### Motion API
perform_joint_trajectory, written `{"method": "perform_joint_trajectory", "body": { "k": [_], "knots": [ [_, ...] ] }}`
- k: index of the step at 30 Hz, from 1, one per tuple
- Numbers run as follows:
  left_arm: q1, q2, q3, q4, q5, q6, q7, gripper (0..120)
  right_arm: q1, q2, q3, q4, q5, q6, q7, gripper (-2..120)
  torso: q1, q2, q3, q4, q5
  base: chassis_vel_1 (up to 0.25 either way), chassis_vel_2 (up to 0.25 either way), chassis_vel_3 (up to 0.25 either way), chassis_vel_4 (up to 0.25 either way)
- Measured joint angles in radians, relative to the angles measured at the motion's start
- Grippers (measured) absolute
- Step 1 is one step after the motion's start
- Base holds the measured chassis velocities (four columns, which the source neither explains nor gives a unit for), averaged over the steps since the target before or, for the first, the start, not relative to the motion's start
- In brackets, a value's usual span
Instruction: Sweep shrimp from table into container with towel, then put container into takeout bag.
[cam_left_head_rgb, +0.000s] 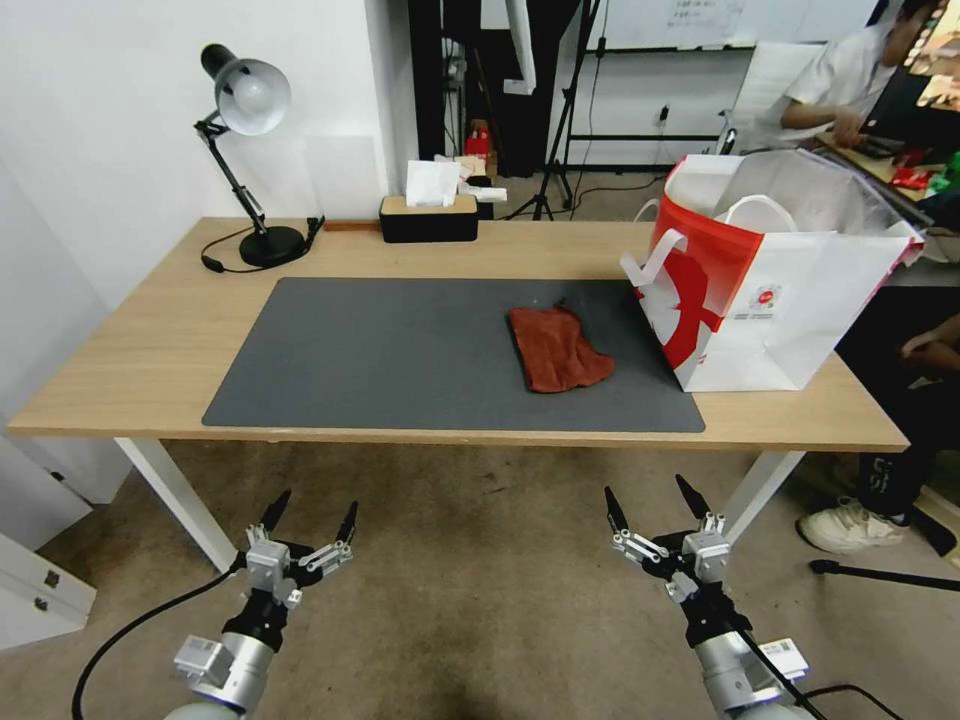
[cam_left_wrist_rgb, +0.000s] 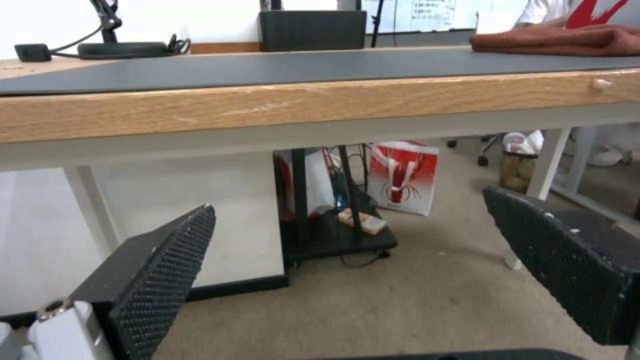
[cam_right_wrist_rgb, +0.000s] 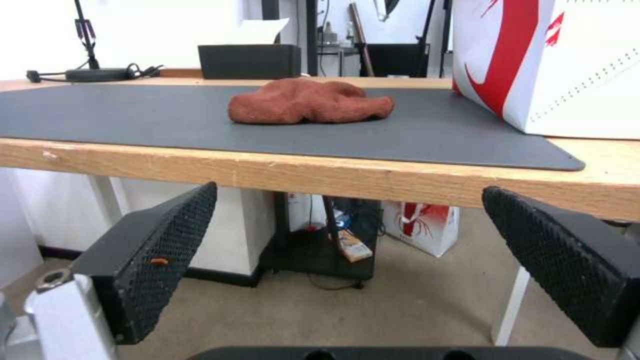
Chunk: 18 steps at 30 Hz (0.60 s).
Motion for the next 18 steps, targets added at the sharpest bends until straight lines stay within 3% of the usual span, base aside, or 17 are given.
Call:
{"method": "perform_joint_trajectory", "body": {
  "k": [18],
  "knots": [
    [-0.004,0.002,0.002,0.0,-0.004,0.005,-0.002,100,0.0,0.001,-0.001,-0.002,-0.001,0.0,0.001,100,0.0,0.0,0.0,0.0,0.0,0.0,0.0,0.0,0.0]
  ]
}}
